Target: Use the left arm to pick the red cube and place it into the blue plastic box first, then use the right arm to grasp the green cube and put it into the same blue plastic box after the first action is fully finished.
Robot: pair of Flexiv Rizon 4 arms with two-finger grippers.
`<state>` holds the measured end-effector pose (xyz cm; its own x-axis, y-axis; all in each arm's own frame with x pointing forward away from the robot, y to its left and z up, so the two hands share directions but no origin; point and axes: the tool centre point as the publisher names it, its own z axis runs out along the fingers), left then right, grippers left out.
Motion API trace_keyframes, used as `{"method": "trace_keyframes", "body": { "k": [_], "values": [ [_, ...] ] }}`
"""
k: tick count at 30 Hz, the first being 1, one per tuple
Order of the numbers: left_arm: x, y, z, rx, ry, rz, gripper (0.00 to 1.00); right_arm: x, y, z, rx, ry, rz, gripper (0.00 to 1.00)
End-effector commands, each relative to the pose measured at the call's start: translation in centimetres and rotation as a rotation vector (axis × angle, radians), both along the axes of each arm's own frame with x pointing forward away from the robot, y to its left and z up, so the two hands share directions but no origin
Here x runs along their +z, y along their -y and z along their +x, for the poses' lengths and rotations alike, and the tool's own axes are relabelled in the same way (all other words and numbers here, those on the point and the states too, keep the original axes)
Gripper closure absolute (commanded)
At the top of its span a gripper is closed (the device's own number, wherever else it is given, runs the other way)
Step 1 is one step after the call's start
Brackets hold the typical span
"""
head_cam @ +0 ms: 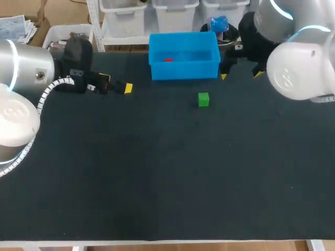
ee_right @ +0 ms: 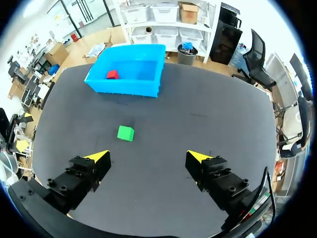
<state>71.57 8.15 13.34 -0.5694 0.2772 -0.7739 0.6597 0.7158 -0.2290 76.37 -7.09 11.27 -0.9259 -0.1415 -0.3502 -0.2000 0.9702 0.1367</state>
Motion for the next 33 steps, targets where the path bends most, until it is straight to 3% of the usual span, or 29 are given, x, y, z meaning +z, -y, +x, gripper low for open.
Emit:
{"method": "trace_keyframes", "body": {
  "k": [1,9,23,33],
  "values": [
    [-0.2,-0.3,0.0,-0.005,0.007,-0.01,0.0,-0.2,-0.3,0.1,-0.004,-0.009,-0.021,0.0],
    [-0.2,-0.3,0.0,-0.005,0.007,-0.01,0.0,-1.8,-3.0,2.2,-0.063,-0.089,-0.076,0.0],
    [-0.2,-0.3,0.0,-0.005,0.007,-0.01,0.0,-5.0,-7.6,4.5,-0.104,-0.146,-0.152,0.0],
    [-0.2,-0.3,0.0,-0.005,0.007,-0.01,0.0,-6.5,-7.6,4.5,-0.102,-0.17,-0.161,0.0]
  ]
}}
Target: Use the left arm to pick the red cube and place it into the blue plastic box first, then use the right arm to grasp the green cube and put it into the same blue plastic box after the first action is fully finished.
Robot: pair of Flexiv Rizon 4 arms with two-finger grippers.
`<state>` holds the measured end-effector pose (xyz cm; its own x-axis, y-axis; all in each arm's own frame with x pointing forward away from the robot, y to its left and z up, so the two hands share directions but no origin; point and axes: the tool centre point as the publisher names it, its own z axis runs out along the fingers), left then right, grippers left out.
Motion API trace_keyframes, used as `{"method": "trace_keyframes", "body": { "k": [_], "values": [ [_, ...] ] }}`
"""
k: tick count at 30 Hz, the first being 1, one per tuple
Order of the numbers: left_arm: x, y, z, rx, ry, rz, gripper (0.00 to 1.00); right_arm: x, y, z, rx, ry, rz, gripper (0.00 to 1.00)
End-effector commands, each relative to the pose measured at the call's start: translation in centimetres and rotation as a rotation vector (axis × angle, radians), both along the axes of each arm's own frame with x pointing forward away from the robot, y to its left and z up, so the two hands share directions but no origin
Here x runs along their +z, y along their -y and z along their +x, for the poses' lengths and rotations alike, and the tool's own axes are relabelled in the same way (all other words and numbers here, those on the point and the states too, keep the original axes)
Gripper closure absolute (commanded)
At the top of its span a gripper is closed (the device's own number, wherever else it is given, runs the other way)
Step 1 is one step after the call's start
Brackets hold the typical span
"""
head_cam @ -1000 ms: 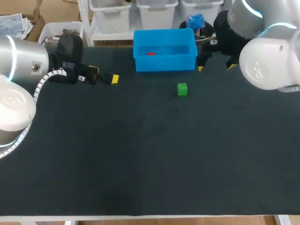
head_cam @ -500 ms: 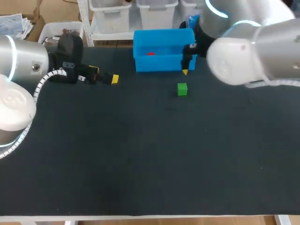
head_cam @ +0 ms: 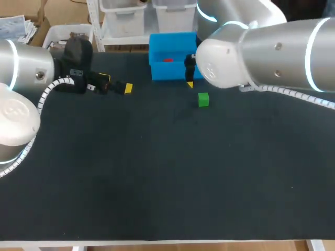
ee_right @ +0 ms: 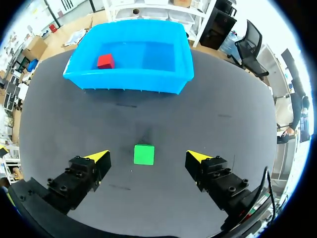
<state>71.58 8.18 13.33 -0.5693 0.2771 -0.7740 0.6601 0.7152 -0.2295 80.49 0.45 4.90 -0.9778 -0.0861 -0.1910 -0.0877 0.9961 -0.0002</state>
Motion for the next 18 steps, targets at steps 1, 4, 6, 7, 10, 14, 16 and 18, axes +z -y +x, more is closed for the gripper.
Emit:
{"method": "trace_keyframes", "body": {
  "k": [1,4,6,7,10,14,16,18],
  "values": [
    [-0.2,-0.2,-0.1,-0.005,0.007,-0.01,0.0,-0.1,0.0,0.4,0.0,-0.023,0.002,0.0],
    [-0.2,-0.2,-0.1,-0.005,0.007,-0.01,0.0,-0.4,0.0,0.5,0.001,-0.021,0.003,0.0],
    [-0.2,-0.2,-0.1,-0.005,0.007,-0.01,0.0,-0.8,-0.1,0.6,0.002,-0.02,0.002,0.0],
    [-0.2,-0.2,-0.1,-0.005,0.007,-0.01,0.0,-1.0,-0.1,0.6,0.003,-0.021,0.001,0.0],
    [-0.2,-0.2,-0.1,-0.005,0.007,-0.01,0.0,-1.6,-0.2,0.5,0.006,-0.024,0.0,0.0],
    [-0.2,-0.2,-0.1,-0.005,0.007,-0.01,0.0,-2.7,-0.3,0.5,0.009,-0.031,0.001,0.0],
    [-0.2,-0.2,-0.1,-0.005,0.007,-0.01,0.0,-3.1,-0.4,0.5,0.015,-0.038,-0.005,0.0],
    [-0.2,-0.2,-0.1,-0.005,0.007,-0.01,0.0,-3.4,-0.5,0.5,0.021,-0.039,-0.008,0.0]
  ]
}}
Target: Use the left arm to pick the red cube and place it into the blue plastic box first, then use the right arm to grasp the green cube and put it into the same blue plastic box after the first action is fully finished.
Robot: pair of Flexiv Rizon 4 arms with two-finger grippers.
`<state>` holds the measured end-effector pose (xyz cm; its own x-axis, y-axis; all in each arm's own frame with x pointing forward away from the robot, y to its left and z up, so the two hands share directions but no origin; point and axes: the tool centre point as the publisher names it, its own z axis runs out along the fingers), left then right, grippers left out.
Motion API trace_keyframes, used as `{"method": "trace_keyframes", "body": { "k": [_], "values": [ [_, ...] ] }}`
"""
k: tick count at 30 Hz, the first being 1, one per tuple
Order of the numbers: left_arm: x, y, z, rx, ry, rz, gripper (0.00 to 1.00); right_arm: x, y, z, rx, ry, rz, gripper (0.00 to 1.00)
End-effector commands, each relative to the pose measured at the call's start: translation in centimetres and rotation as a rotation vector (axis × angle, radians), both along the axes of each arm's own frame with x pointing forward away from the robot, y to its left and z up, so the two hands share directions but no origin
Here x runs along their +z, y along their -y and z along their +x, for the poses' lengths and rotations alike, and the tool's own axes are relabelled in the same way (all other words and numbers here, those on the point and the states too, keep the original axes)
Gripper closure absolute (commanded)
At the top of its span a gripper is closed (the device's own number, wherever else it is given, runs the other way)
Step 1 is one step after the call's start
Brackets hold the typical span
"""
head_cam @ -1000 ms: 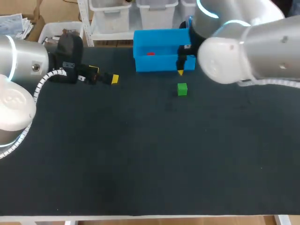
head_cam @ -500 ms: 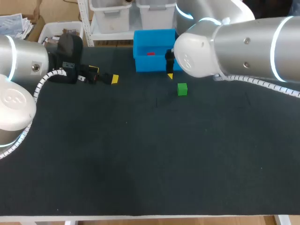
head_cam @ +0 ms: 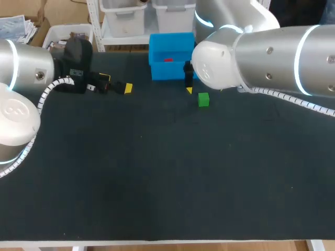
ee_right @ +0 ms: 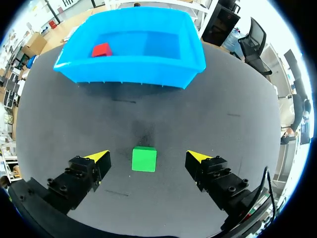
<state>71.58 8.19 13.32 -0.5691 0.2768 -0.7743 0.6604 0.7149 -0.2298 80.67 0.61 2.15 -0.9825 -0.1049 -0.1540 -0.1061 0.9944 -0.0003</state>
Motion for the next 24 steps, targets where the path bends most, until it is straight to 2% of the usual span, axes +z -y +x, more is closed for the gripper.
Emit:
{"method": "trace_keyframes", "body": {
  "k": [1,8,24],
  "values": [
    [-0.2,-0.2,-0.1,-0.004,0.007,-0.009,0.0,-0.8,-0.4,0.3,0.005,-0.003,-0.004,0.0],
    [-0.2,-0.2,-0.1,-0.004,0.007,-0.009,0.0,-2.1,-0.4,0.5,0.012,-0.011,-0.004,0.0],
    [-0.2,-0.2,-0.1,-0.004,0.007,-0.009,0.0,-3.1,-0.3,1.1,0.012,-0.011,-0.002,0.0]
  ]
}}
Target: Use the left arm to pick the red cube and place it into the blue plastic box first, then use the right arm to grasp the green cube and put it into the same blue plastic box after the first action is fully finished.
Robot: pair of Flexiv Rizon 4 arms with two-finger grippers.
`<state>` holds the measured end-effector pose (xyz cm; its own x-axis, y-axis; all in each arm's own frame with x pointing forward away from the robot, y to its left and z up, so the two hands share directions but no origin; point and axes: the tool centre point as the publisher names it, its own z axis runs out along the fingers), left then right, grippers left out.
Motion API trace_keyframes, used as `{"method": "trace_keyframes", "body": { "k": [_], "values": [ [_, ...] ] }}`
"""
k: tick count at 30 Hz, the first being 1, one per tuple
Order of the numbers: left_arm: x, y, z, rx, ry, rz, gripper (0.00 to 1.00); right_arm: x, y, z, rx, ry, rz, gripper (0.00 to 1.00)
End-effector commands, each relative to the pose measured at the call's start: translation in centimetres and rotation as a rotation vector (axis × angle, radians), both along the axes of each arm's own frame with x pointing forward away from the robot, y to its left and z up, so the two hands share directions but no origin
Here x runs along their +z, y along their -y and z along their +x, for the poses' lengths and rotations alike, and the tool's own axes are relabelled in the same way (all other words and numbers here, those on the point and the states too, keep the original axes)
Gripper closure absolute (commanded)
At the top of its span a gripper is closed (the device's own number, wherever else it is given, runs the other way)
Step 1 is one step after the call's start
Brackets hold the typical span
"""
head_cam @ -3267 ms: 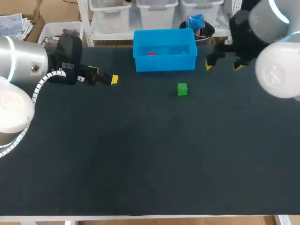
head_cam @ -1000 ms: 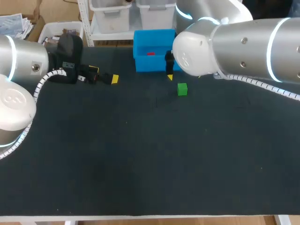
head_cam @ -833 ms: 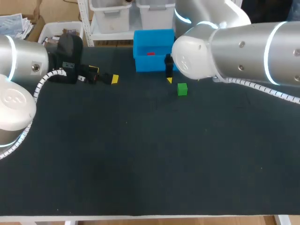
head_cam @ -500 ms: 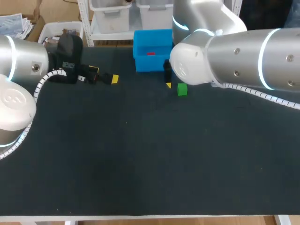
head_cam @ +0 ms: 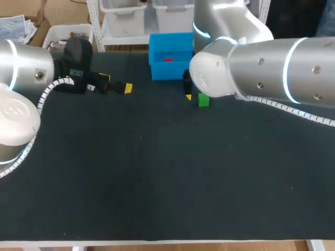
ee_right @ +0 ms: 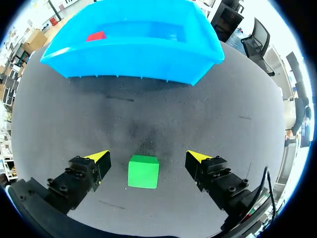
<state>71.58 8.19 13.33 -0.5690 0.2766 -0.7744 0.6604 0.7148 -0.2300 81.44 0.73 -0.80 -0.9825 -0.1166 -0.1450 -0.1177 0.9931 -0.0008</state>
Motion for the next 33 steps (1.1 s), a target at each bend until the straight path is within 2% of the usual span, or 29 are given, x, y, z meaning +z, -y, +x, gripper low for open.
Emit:
{"method": "trace_keyframes", "body": {
  "k": [1,5,6,7,8,9,11,19,24,28,33],
  "values": [
    [-0.2,-0.2,-0.1,-0.004,0.007,-0.009,0.0,-0.2,-0.2,0.4,0.0,-0.001,0.0,0.0],
    [-0.2,-0.2,-0.1,-0.004,0.007,-0.009,0.0,-0.4,-0.2,0.5,-0.004,0.001,-0.006,0.0],
    [-0.2,-0.2,-0.1,-0.004,0.007,-0.009,0.0,-0.4,-0.2,0.5,-0.004,0.001,-0.008,0.46],
    [-0.2,-0.2,-0.1,-0.004,0.007,-0.009,0.0,-0.5,-0.2,0.5,-0.005,0.001,-0.009,0.61],
    [-0.2,-0.2,-0.1,-0.004,0.007,-0.009,0.0,-0.6,-0.2,0.5,-0.007,0.002,-0.013,0.61],
    [-0.2,-0.2,-0.1,-0.004,0.007,-0.009,0.0,-0.7,-0.1,0.5,-0.008,0.001,-0.015,0.84],
    [-0.2,-0.2,-0.1,-0.004,0.007,-0.009,0.0,-0.9,0.0,0.4,-0.012,-0.002,-0.015,1.0],
    [-0.2,-0.2,-0.1,-0.004,0.007,-0.009,0.0,-1.3,0.4,0.0,-0.025,-0.018,-0.017,1.0],
    [-0.2,-0.2,-0.1,-0.004,0.007,-0.009,0.0,-0.9,0.6,0.0,-0.027,-0.016,-0.03,1.0],
    [-0.2,-0.2,-0.1,-0.004,0.007,-0.009,0.0,0.4,0.6,0.1,-0.035,-0.004,-0.033,1.0],
    [-0.2,-0.2,-0.1,-0.004,0.007,-0.009,0.0,3.9,0.4,0.6,-0.033,0.048,0.002,1.0]
  ]
}}
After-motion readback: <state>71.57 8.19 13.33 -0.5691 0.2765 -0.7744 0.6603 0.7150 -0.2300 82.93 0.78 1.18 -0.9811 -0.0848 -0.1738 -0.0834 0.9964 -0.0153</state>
